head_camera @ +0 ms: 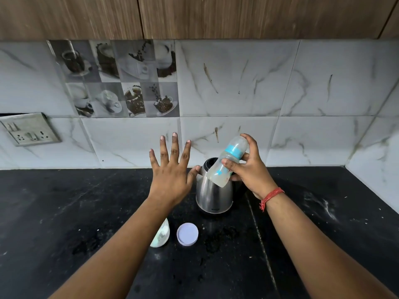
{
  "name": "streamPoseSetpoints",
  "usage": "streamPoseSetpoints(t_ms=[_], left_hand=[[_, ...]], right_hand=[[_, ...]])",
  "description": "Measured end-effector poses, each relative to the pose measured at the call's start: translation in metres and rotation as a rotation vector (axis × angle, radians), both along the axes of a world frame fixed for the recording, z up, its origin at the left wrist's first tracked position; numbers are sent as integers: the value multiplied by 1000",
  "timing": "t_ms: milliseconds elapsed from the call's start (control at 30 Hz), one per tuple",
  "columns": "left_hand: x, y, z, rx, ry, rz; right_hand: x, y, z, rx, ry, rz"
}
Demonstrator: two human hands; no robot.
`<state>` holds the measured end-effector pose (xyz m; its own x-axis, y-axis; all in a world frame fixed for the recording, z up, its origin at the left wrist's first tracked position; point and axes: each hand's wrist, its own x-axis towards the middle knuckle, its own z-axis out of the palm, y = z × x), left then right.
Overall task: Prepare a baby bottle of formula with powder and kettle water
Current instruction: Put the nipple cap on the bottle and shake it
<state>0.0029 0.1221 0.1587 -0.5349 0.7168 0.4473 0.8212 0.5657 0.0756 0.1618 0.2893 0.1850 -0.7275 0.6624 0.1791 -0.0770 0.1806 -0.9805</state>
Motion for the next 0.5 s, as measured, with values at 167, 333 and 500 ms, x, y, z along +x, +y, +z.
streamPoseSetpoints(t_ms=[167,333,500], left_hand=[[5,-5,6,4,28,8],[13,-12,14,32,30,6],[19,-15,22,67,13,12]], right_hand=[[4,-6,9,67,-11,13],[19,-11,29,-3,244,-141],[24,-23,24,-49,327,-225]])
